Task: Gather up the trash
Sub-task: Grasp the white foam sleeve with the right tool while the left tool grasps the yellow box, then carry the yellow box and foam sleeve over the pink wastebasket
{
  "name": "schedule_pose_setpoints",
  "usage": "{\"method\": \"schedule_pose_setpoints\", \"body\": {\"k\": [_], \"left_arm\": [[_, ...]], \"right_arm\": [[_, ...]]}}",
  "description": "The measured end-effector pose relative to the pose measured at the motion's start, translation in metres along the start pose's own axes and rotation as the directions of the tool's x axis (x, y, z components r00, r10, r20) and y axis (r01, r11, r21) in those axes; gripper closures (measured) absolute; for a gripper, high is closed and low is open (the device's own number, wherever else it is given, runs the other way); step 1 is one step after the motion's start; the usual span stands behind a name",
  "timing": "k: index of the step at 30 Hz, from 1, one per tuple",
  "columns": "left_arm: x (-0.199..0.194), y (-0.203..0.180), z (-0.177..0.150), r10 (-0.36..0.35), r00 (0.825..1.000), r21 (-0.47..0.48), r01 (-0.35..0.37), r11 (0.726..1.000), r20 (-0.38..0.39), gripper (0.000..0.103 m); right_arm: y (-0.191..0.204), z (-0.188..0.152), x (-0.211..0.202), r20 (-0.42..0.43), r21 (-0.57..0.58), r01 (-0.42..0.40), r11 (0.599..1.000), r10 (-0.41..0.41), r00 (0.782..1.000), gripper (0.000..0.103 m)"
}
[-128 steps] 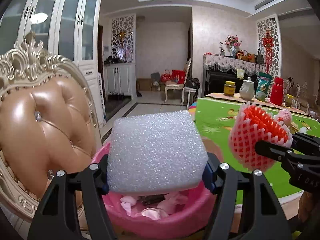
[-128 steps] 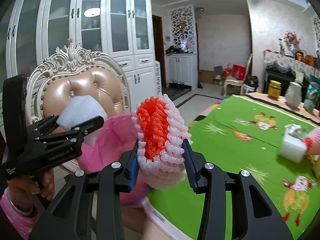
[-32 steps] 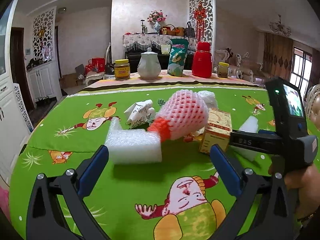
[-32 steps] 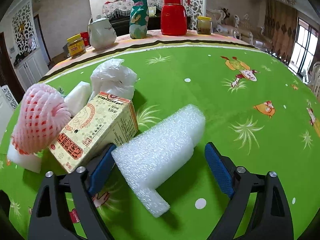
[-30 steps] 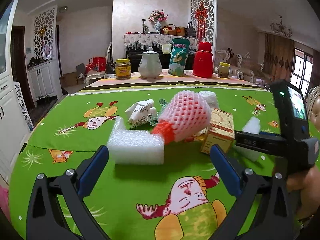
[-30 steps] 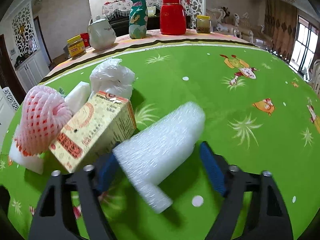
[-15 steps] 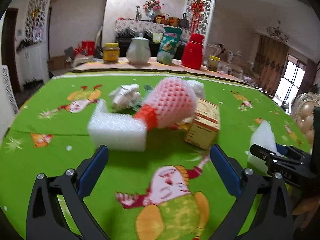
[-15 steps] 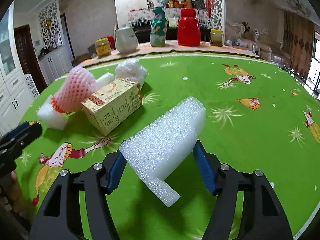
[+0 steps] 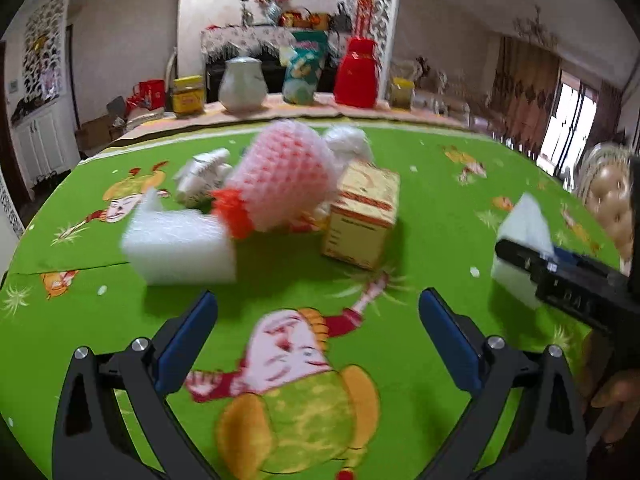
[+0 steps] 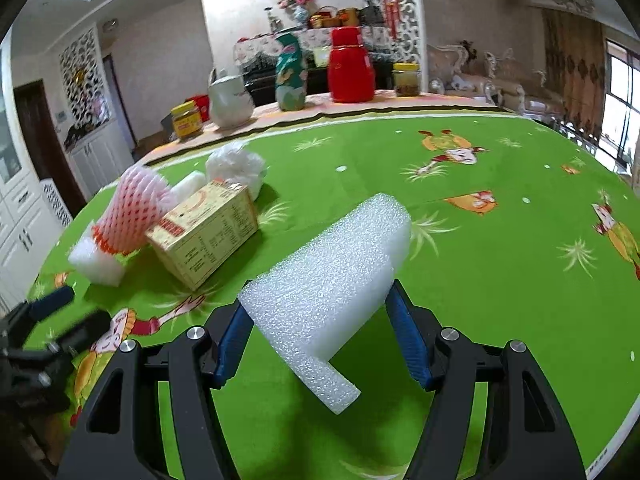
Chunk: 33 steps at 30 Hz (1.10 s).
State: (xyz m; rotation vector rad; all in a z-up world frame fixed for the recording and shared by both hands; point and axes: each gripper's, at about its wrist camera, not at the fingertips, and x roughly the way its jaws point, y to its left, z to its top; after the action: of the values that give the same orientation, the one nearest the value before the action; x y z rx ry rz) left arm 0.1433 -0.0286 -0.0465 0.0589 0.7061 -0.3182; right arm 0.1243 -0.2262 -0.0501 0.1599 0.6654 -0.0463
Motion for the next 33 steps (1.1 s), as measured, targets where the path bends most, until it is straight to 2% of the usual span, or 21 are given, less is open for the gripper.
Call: {"method": "schedule_pose_setpoints", "body": {"k": [5,11,16,18,19,20,21,27,33], "left_arm": [[0.024,-0.033,0.011,0.037,0.997,0.122,-0.028,0.992,-0.065,0.009],[0.068,-0.029,0.036,0.053,0.994,0.056,-0.047,0.997,-0.099,0.013],[0.097,-0.040,0.053,0.075,0.989,0.087,-0.065,0.994,-0.126,0.013],[0.105,-0.044,0.059,0.110,0.986,0.105,-0.097,0.990,-0.122,0.014],[0.108,-0.045,0.060,0.110,0.986,0.103,-0.097,0.990,-0.128,0.020],[0.111,-0.044,0.061,0.099,0.985,0.098,-0.086,0.991,-0.141,0.040],[0.113,-0.044,0.060,0.093,0.983,0.093,-0.079,0.993,-0.159,0.044],[0.079,-0.051,0.041,0.035,0.994,0.117,-0.022,0.993,-0.105,0.052],[0.043,-0.046,0.021,-0.004,0.997,0.070,0.009,0.997,-0.079,0.054]], "right_arm": [[-0.018,0.002,-0.001,0.011,0.049,0.014,0.999,-0.014,1.000,0.040],[-0.036,0.004,-0.001,0.015,0.082,0.040,0.996,-0.041,0.999,0.040],[-0.046,0.005,0.002,0.004,0.115,0.031,0.993,-0.032,0.999,0.040],[-0.046,0.005,0.003,-0.001,0.117,0.028,0.993,-0.028,1.000,0.040],[-0.046,0.005,0.003,-0.004,0.116,0.026,0.993,-0.026,1.000,0.040],[-0.046,0.005,0.003,-0.003,0.114,0.026,0.993,-0.026,1.000,0.040],[-0.045,0.005,0.003,-0.003,0.112,0.026,0.993,-0.026,1.000,0.040],[-0.041,0.005,0.004,-0.007,0.101,0.022,0.995,-0.021,1.000,0.040],[-0.040,0.005,0.004,-0.011,0.096,0.012,0.995,-0.011,1.000,0.040]]}}
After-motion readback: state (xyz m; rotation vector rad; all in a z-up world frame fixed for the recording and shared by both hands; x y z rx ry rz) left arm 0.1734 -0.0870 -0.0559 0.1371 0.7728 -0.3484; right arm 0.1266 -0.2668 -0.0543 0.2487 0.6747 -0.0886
